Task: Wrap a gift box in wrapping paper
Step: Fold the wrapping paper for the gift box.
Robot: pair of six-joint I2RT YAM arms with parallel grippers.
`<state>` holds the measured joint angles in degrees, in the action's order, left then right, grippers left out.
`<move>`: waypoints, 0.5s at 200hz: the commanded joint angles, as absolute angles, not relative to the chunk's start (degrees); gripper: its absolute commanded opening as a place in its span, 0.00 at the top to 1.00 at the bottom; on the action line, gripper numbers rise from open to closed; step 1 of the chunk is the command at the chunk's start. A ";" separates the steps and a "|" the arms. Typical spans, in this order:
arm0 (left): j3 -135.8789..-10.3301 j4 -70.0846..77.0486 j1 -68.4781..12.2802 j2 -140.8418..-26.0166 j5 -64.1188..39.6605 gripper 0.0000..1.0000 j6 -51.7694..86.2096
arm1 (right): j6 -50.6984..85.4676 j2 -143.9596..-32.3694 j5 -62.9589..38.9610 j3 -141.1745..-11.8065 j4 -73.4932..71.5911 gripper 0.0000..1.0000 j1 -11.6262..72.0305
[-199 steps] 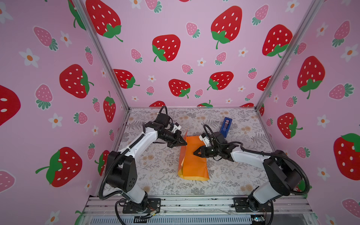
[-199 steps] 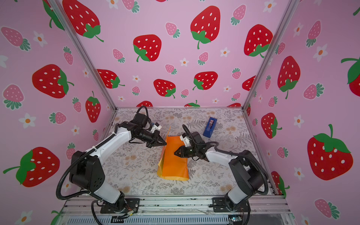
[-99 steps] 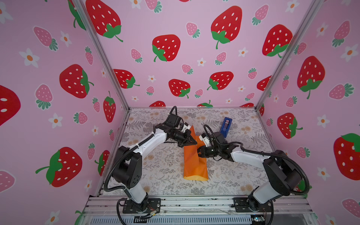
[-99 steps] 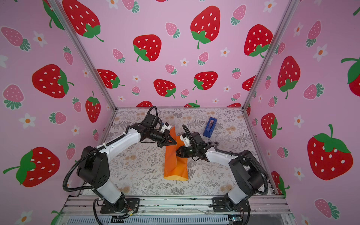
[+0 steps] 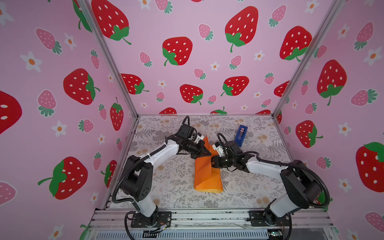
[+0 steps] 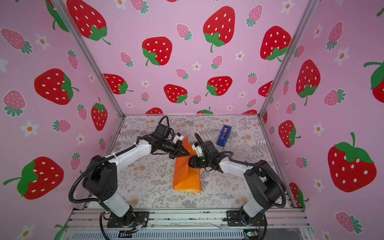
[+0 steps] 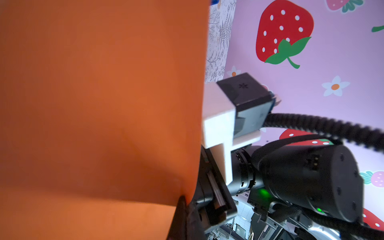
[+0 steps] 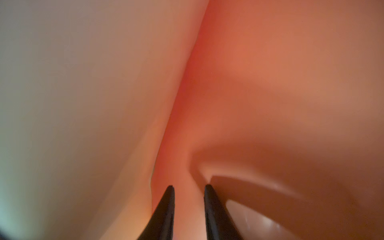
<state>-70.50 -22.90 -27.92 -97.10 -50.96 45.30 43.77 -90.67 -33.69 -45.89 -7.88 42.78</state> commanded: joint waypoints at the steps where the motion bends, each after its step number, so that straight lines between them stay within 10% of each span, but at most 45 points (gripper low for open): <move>1: -69.87 -23.30 -27.94 -97.25 -49.68 1.00 44.70 | 44.51 -91.85 -31.37 -44.12 -3.14 0.70 43.29; 100: -72.55 -37.17 -28.11 -101.64 -37.36 1.00 35.66 | 44.54 -92.26 -31.37 -44.56 -2.74 0.70 43.26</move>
